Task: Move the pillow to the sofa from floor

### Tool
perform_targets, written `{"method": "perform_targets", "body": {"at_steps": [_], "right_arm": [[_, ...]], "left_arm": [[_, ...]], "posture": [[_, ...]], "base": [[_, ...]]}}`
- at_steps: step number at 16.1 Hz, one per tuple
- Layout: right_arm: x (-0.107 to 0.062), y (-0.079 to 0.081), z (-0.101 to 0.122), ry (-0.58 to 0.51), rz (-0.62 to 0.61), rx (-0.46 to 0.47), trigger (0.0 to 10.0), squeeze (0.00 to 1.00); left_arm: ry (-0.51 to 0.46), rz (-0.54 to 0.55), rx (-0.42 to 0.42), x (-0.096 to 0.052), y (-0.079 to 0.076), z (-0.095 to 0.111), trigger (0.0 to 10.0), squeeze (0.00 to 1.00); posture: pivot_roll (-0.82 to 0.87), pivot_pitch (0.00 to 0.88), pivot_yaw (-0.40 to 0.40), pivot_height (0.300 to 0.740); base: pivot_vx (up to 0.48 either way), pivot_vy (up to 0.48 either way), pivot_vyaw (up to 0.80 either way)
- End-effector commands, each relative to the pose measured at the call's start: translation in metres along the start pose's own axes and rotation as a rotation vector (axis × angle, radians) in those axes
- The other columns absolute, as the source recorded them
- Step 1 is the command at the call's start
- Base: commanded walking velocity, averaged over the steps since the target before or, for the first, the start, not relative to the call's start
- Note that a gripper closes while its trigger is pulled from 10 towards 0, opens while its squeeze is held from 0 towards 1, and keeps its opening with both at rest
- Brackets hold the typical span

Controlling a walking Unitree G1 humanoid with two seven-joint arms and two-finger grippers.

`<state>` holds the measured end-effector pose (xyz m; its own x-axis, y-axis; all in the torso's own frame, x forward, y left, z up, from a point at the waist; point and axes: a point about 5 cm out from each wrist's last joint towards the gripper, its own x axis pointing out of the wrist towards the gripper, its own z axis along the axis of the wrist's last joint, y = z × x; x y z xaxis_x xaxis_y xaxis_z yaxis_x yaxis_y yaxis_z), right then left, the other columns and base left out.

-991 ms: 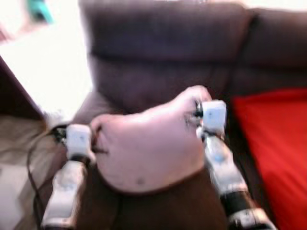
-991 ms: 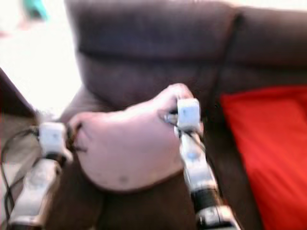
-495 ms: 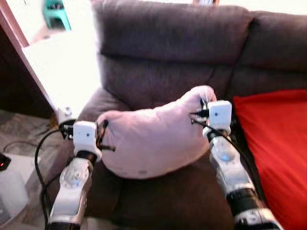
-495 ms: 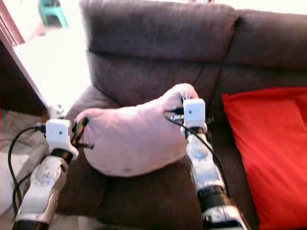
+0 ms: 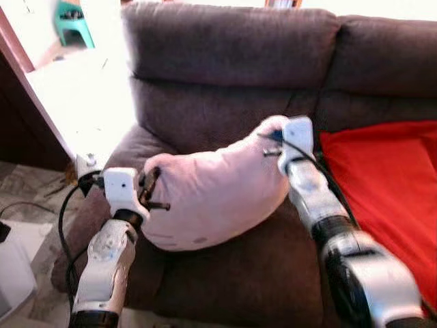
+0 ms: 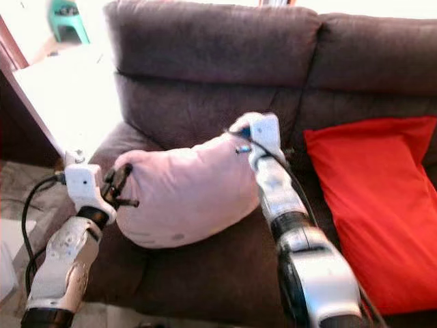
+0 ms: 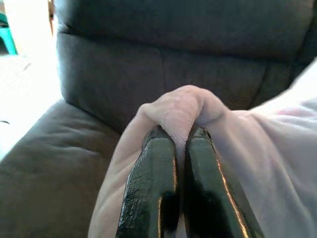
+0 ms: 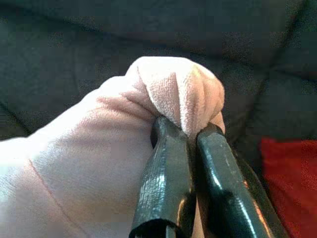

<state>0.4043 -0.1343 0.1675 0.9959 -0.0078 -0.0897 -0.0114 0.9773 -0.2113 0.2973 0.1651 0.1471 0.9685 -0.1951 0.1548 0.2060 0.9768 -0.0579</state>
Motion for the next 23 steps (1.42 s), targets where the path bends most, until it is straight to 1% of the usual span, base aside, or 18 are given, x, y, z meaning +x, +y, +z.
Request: {"method": "perform_targets", "body": {"at_steps": [1, 2, 3, 4, 5, 6, 8, 9, 12, 14, 15, 16, 17, 18, 19, 21, 22, 23], "right_arm": [[0.002, 0.012, 0.010, -0.009, 0.042, -0.012, 10.0, 0.00], [0.004, 0.018, 0.016, -0.012, 0.063, 0.002, 10.0, 0.00], [0.005, 0.022, 0.021, -0.013, 0.074, -0.003, 10.0, 0.00], [0.006, 0.024, 0.025, -0.019, 0.076, 0.000, 10.0, 0.00], [0.007, 0.029, 0.032, -0.023, 0.097, 0.032, 10.0, 0.00], [0.008, 0.037, 0.045, -0.038, 0.127, 0.064, 10.0, 0.00], [0.008, 0.048, 0.070, -0.096, 0.168, 0.075, 10.0, 0.00], [0.008, 0.053, 0.084, -0.128, 0.185, 0.082, 10.0, 0.00], [0.006, 0.063, 0.100, -0.166, 0.224, 0.092, 10.0, 0.00], [0.004, 0.071, 0.103, -0.171, 0.266, 0.100, 10.0, 0.00], [0.001, 0.086, 0.103, -0.148, 0.377, 0.150, 10.0, 0.00], [-0.003, 0.098, 0.104, -0.144, 0.467, 0.179, 10.0, 0.00], [-0.005, 0.102, 0.103, -0.137, 0.497, 0.191, 10.0, 0.00], [-0.007, 0.108, 0.101, -0.122, 0.538, 0.187, 10.0, 0.00], [-0.009, 0.114, 0.097, -0.108, 0.574, 0.184, 10.0, 0.00], [-0.012, 0.120, 0.095, -0.110, 0.619, 0.193, 10.0, 0.00], [-0.013, 0.123, 0.095, -0.111, 0.659, 0.185, 10.0, 0.00], [-0.014, 0.125, 0.095, -0.111, 0.680, 0.175, 10.0, 0.00]], "left_arm": [[-0.021, -0.095, -0.020, 0.001, -0.017, 0.007, 10.0, 0.00], [-0.016, -0.110, -0.037, -0.001, -0.020, 0.007, 10.0, 0.00], [-0.017, -0.116, -0.063, -0.001, -0.022, 0.007, 10.0, 0.00], [-0.021, -0.115, -0.080, -0.001, -0.024, 0.008, 10.0, 0.00], [-0.044, -0.122, -0.116, 0.002, -0.029, 0.014, 10.0, 0.00], [-0.082, -0.131, -0.170, 0.005, -0.035, 0.024, 10.0, 0.00], [-0.123, -0.143, -0.215, 0.005, -0.039, 0.036, 10.0, 0.00], [-0.138, -0.158, -0.227, 0.004, -0.041, 0.043, 10.0, 0.00], [-0.145, -0.208, -0.219, 0.001, -0.045, 0.053, 10.0, 0.00], [-0.143, -0.225, -0.214, -0.001, -0.045, 0.056, 10.0, 0.00], [-0.142, -0.208, -0.207, -0.003, -0.042, 0.058, 10.0, 0.00], [-0.146, -0.201, -0.204, -0.004, -0.040, 0.060, 10.0, 0.00], [-0.153, -0.207, -0.218, -0.005, -0.041, 0.064, 10.0, 0.00], [-0.154, -0.227, -0.232, -0.006, -0.043, 0.066, 10.0, 0.00], [-0.125, -0.277, -0.232, -0.008, -0.049, 0.064, 10.0, 0.00], [-0.096, -0.345, -0.238, -0.012, -0.058, 0.061, 10.0, 0.00], [-0.075, -0.384, -0.246, -0.014, -0.063, 0.060, 10.0, 0.00], [-0.061, -0.399, -0.244, -0.015, -0.066, 0.058, 10.0, 0.00]], "posture": [[0.18, 0.108, -0.064, 0.740], [0.18, 0.113, -0.068, 0.740], [0.19, 0.113, -0.069, 0.740], [0.20, 0.116, -0.074, 0.740], [0.20, 0.119, -0.078, 0.740], [0.21, 0.122, -0.083, 0.740], [0.22, 0.125, -0.088, 0.740], [0.22, 0.124, -0.089, 0.740], [0.23, 0.122, -0.094, 0.740], [0.24, 0.122, -0.097, 0.740], [0.24, 0.123, -0.103, 0.740], [0.24, 0.124, -0.105, 0.740], [0.24, 0.125, -0.106, 0.740], [0.25, 0.125, -0.110, 0.740], [0.25, 0.126, -0.114, 0.740], [0.25, 0.127, -0.116, 0.740], [0.25, 0.127, -0.116, 0.740], [0.25, 0.128, -0.117, 0.740]], "base": [[0.000, 0.000, 0.00], [0.000, 0.000, 0.00], [0.000, 0.000, 0.00], [0.000, 0.000, 0.00], [0.000, 0.000, 0.00], [0.000, 0.000, 0.00], [0.000, 0.000, 0.00], [0.000, 0.000, 0.00], [0.000, 0.000, 0.00], [0.000, 0.000, 0.00], [0.000, 0.000, 0.00], [0.000, 0.000, 0.00], [0.000, 0.000, 0.00], [0.000, 0.000, 0.00], [0.000, 0.000, 0.00], [0.000, 0.000, 0.00], [0.000, 0.000, 0.00], [0.000, 0.000, 0.00]]}}
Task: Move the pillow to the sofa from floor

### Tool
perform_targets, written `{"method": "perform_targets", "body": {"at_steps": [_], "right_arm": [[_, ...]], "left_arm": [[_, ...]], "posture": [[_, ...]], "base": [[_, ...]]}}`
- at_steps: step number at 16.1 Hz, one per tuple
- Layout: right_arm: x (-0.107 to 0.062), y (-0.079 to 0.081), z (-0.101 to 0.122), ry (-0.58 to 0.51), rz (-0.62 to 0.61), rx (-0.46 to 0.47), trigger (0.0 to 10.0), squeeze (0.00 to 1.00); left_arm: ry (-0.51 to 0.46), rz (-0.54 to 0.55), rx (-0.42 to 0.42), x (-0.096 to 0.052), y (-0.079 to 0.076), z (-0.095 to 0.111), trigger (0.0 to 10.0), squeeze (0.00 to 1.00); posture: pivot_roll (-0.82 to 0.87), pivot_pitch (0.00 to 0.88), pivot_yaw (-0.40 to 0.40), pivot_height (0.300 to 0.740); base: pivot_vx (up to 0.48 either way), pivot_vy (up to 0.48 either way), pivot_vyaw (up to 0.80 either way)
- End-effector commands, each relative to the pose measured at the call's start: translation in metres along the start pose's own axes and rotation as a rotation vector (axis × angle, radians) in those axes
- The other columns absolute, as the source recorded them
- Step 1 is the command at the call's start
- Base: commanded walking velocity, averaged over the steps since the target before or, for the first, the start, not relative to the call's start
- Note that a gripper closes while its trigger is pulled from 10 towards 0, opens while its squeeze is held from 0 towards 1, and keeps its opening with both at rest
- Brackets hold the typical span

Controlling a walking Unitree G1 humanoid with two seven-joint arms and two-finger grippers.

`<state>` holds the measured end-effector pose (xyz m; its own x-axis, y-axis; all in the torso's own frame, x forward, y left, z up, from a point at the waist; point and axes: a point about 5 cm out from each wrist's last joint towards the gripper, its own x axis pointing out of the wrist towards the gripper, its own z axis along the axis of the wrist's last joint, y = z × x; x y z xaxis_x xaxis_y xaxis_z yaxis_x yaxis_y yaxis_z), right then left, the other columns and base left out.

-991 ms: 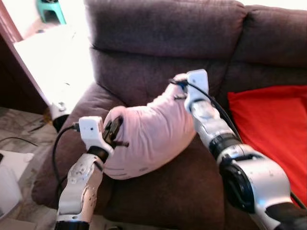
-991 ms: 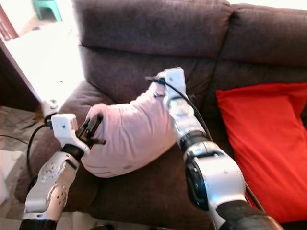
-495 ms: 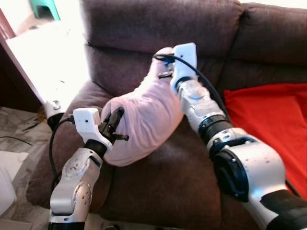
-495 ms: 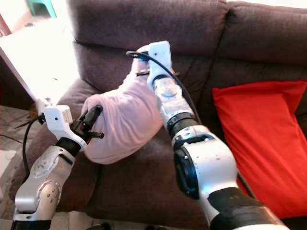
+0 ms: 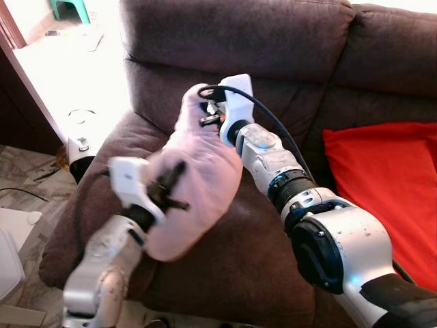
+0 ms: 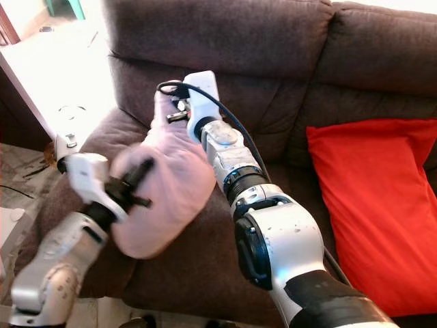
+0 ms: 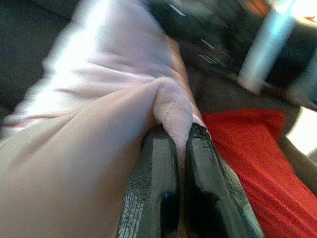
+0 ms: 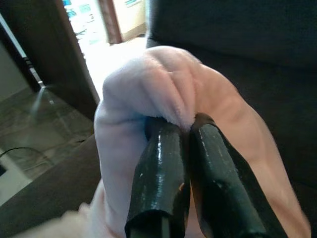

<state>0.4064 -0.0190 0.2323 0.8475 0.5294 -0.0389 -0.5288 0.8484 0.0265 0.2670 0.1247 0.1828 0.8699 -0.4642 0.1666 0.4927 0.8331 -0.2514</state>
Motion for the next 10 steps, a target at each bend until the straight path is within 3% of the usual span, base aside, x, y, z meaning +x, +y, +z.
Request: {"method": "perform_targets", "body": {"at_steps": [1, 4, 10], "right_arm": [[0.006, 0.030, 0.001, 0.015, 0.134, -0.022, 10.0, 0.00], [0.006, 0.032, -0.006, 0.035, 0.145, -0.042, 10.0, 0.00], [0.005, 0.023, -0.003, 0.024, 0.095, -0.041, 10.0, 0.00]], "left_arm": [[-0.065, -0.128, 0.014, 0.006, -0.023, 0.015, 10.0, 0.00], [-0.052, -0.130, 0.015, 0.006, -0.023, 0.013, 10.0, 0.00], [-0.027, -0.045, 0.064, -0.006, -0.001, 0.013, 10.0, 0.00]], "posture": [[0.25, 0.128, -0.117, 0.740], [0.25, 0.128, -0.117, 0.740], [0.25, 0.122, -0.117, 0.740]], "base": [[0.000, 0.000, 0.00], [0.000, 0.000, 0.00], [0.000, 0.000, 0.00]]}}
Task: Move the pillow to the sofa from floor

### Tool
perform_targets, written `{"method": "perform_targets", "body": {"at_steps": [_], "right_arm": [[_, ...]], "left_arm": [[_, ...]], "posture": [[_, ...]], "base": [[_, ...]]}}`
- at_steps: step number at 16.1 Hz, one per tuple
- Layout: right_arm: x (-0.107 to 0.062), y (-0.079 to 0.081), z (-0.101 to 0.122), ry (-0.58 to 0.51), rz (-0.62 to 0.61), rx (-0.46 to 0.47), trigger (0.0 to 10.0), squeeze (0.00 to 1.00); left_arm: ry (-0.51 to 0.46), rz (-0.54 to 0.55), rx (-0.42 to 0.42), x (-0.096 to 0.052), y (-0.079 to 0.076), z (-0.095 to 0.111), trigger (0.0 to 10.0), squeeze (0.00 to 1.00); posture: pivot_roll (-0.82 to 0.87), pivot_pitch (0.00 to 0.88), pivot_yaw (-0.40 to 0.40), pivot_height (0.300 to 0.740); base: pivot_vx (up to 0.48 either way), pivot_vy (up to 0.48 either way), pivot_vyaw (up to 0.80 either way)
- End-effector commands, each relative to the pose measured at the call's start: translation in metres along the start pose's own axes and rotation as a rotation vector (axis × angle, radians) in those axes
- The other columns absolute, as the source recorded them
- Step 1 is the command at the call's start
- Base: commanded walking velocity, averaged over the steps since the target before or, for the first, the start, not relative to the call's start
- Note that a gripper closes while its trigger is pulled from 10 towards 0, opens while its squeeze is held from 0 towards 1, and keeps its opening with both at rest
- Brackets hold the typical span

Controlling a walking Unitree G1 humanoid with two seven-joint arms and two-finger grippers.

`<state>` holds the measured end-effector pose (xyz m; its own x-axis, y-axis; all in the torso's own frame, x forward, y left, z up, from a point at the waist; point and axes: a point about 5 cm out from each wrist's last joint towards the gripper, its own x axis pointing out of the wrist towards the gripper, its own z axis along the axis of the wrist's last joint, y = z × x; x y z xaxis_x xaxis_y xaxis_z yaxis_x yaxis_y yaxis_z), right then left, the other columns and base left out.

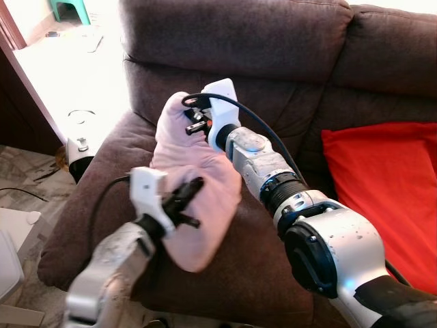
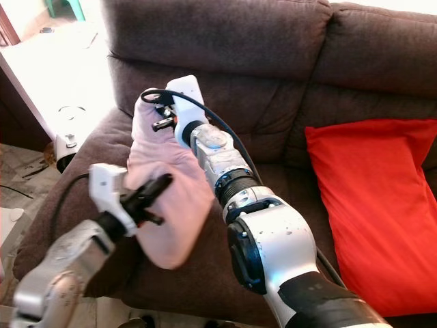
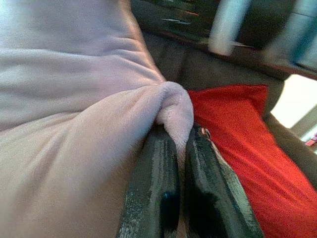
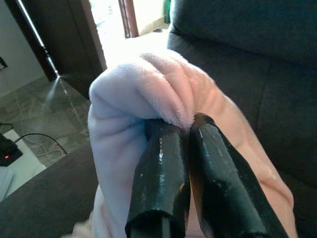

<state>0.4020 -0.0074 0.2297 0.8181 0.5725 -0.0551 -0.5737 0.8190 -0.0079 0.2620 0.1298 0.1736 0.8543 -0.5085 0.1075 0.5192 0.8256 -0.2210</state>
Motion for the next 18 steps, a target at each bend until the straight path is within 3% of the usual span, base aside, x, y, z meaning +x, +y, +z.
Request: {"method": "perform_targets", "body": {"at_steps": [1, 7, 8, 10, 18], "right_arm": [[0.002, 0.007, -0.001, 0.009, 0.017, 0.002, 10.0, 0.00], [0.001, 0.004, -0.003, 0.016, 0.001, 0.008, 10.0, 0.00], [0.001, 0.005, -0.003, 0.016, 0.005, 0.009, 10.0, 0.24], [0.001, 0.006, -0.004, 0.018, 0.010, 0.005, 10.0, 1.00], [0.000, 0.005, -0.008, 0.025, 0.004, 0.001, 10.0, 1.00]], "left_arm": [[-0.097, 0.000, 0.047, -0.003, 0.000, 0.023, 10.0, 0.00], [-0.083, 0.012, 0.048, -0.005, 0.002, 0.019, 10.0, 0.00], [-0.083, 0.010, 0.045, -0.005, 0.002, 0.018, 10.0, 0.00], [-0.081, 0.012, 0.044, -0.004, 0.002, 0.018, 10.0, 0.00], [-0.063, 0.008, 0.035, -0.004, -0.001, 0.012, 10.0, 0.00]], "posture": [[0.25, 0.122, -0.117, 0.740], [0.25, 0.117, -0.120, 0.740], [0.25, 0.117, -0.120, 0.740], [0.25, 0.117, -0.120, 0.740], [0.25, 0.120, -0.123, 0.740]], "base": [[0.000, 0.000, 0.00], [0.000, 0.000, 0.00], [0.000, 0.000, 0.00], [0.000, 0.000, 0.00], [0.000, 0.000, 0.00]]}}
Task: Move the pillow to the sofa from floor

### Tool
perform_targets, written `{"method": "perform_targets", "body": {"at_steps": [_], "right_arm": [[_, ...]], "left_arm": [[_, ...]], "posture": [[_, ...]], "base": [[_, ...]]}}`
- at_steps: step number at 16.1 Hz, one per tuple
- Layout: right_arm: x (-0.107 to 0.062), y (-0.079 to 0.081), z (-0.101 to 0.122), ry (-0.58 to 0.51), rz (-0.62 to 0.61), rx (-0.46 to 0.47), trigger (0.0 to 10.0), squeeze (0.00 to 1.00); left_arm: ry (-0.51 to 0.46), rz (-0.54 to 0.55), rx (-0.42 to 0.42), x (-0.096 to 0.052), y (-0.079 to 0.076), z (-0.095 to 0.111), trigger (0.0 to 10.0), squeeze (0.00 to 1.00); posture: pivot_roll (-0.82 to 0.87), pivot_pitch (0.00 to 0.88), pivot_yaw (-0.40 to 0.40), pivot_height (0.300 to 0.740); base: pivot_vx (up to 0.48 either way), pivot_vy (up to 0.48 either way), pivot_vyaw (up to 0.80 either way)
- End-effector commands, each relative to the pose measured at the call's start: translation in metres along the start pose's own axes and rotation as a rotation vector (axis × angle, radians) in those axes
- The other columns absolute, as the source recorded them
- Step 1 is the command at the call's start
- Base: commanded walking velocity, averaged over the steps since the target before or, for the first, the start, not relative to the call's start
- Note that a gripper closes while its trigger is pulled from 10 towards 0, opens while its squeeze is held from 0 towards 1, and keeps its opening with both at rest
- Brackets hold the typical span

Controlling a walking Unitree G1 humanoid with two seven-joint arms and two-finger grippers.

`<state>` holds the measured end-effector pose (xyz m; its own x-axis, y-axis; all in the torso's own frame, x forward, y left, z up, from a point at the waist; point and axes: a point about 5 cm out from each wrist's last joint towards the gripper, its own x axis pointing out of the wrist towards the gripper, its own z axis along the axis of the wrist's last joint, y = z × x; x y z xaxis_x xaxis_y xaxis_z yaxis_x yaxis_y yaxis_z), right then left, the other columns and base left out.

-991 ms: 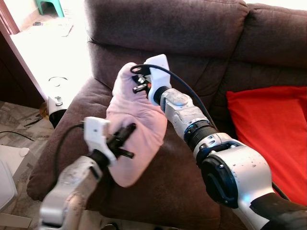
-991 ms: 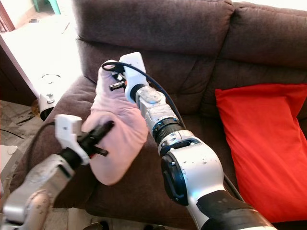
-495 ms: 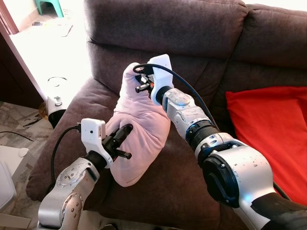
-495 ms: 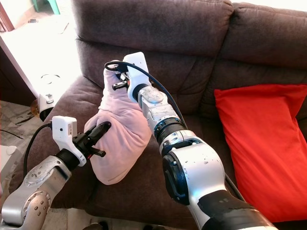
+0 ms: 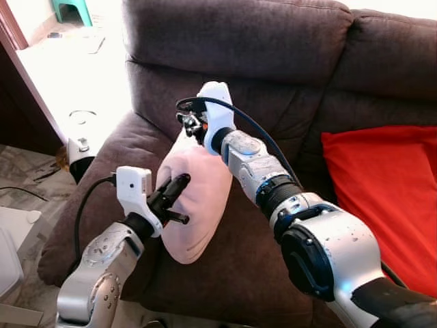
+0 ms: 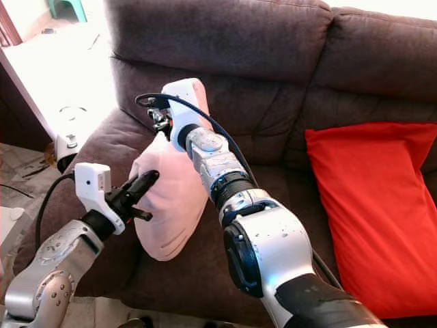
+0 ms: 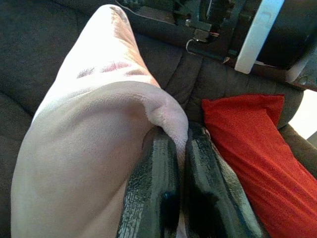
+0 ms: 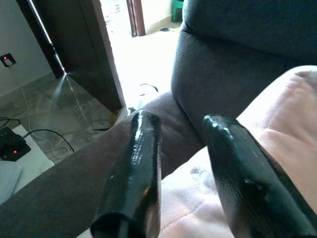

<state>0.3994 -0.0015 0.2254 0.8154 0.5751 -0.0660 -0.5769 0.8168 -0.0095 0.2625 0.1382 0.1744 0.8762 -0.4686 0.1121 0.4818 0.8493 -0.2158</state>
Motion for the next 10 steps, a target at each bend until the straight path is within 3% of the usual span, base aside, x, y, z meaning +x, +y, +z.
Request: {"method": "perform_targets", "body": {"at_steps": [1, 2, 4, 5, 7, 8, 10], "right_arm": [[-0.003, -0.011, 0.000, -0.015, -0.077, -0.021, 10.0, 0.00], [-0.004, -0.015, 0.001, -0.025, -0.103, -0.023, 10.0, 0.00], [-0.017, -0.050, -0.002, -0.062, -0.301, -0.029, 10.0, 0.00], [-0.029, -0.069, -0.015, -0.049, -0.384, -0.048, 10.0, 0.00], [-0.045, -0.088, -0.039, -0.023, -0.457, -0.088, 10.0, 0.00], [-0.065, -0.101, -0.071, 0.008, -0.510, -0.077, 10.0, 0.00], [-0.092, -0.110, -0.114, 0.086, -0.559, -0.071, 10.0, 0.00]], "left_arm": [[-0.045, -0.036, 0.023, -0.001, -0.009, 0.008, 10.0, 0.00], [-0.044, -0.035, 0.024, -0.001, -0.009, 0.008, 10.0, 0.00], [-0.023, 0.005, 0.028, -0.006, -0.003, 0.001, 10.0, 0.00], [0.004, 0.041, 0.038, -0.011, 0.002, -0.005, 10.0, 0.00], [0.023, 0.078, 0.041, -0.017, 0.008, -0.010, 10.0, 0.00], [0.043, 0.100, 0.046, -0.021, 0.012, -0.014, 10.0, 0.00], [0.062, 0.139, 0.051, -0.024, 0.020, -0.020, 10.0, 0.00]], "posture": [[0.25, 0.120, -0.123, 0.740], [0.25, 0.126, -0.124, 0.740], [0.25, 0.132, -0.125, 0.740], [0.25, 0.132, -0.126, 0.740], [0.23, 0.137, -0.124, 0.740], [0.22, 0.139, -0.118, 0.740], [0.22, 0.139, -0.112, 0.740]], "base": [[0.000, 0.000, 0.00], [0.000, 0.000, 0.00], [0.000, 0.000, 0.00], [0.000, 0.000, 0.00], [0.000, 0.000, 0.00], [0.000, 0.000, 0.00], [0.000, 0.000, 0.00]]}}
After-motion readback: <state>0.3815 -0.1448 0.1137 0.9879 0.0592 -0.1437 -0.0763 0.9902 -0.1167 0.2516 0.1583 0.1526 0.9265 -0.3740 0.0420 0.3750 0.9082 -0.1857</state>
